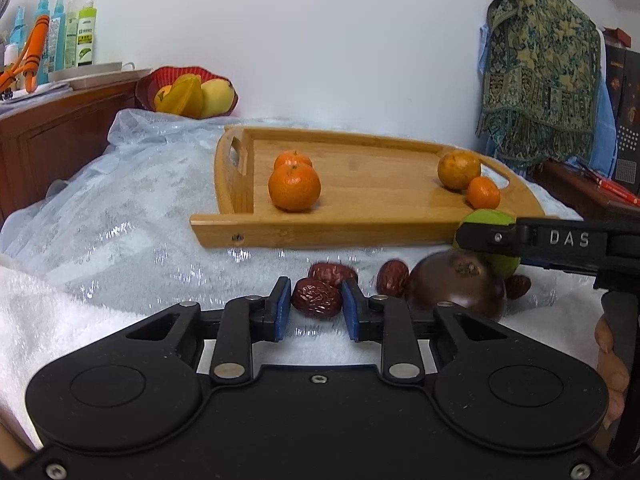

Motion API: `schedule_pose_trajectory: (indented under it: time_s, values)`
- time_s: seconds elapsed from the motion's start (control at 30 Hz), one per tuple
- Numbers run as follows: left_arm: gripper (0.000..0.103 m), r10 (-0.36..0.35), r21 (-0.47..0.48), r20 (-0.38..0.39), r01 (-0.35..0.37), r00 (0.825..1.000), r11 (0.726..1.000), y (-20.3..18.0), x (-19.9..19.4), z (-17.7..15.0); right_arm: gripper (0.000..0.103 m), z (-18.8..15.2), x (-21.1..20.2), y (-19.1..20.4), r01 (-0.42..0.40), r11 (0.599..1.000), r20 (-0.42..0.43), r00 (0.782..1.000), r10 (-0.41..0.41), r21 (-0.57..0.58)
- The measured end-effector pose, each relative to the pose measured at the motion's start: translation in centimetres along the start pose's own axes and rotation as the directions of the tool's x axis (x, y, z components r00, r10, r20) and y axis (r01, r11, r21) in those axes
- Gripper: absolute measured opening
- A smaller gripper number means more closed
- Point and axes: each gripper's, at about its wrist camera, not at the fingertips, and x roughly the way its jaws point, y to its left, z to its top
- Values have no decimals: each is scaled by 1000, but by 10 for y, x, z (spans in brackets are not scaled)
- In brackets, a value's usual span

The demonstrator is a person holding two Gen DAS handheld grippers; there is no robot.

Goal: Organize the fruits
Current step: 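Grasp a red date with the left tool while the right tool grasps the green apple, then carry the red date and green apple over the bamboo tray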

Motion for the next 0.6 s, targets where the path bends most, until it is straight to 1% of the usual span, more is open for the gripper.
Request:
schedule_pose_trajectory:
  time_s: [0.17, 0.33, 0.5, 0.6]
  values:
    - [26, -12, 14, 41, 12, 999, 1000, 0, -3, 17, 60, 13, -8, -1, -8, 1000, 71, 997, 7, 2]
    - [26, -11, 24, 89, 9, 996, 1000, 1, 3, 45, 60, 39, -5, -4, -9, 1000, 119, 993, 10, -11]
    - [26, -6, 35, 133, 1, 991, 999, 6, 20, 81, 60, 71, 3, -8, 11, 1000, 167, 986, -6, -27]
    - [26, -7, 22, 131, 5, 991, 1000, 11, 39, 103, 60, 92, 13, -13, 31, 998, 187, 982, -22, -46]
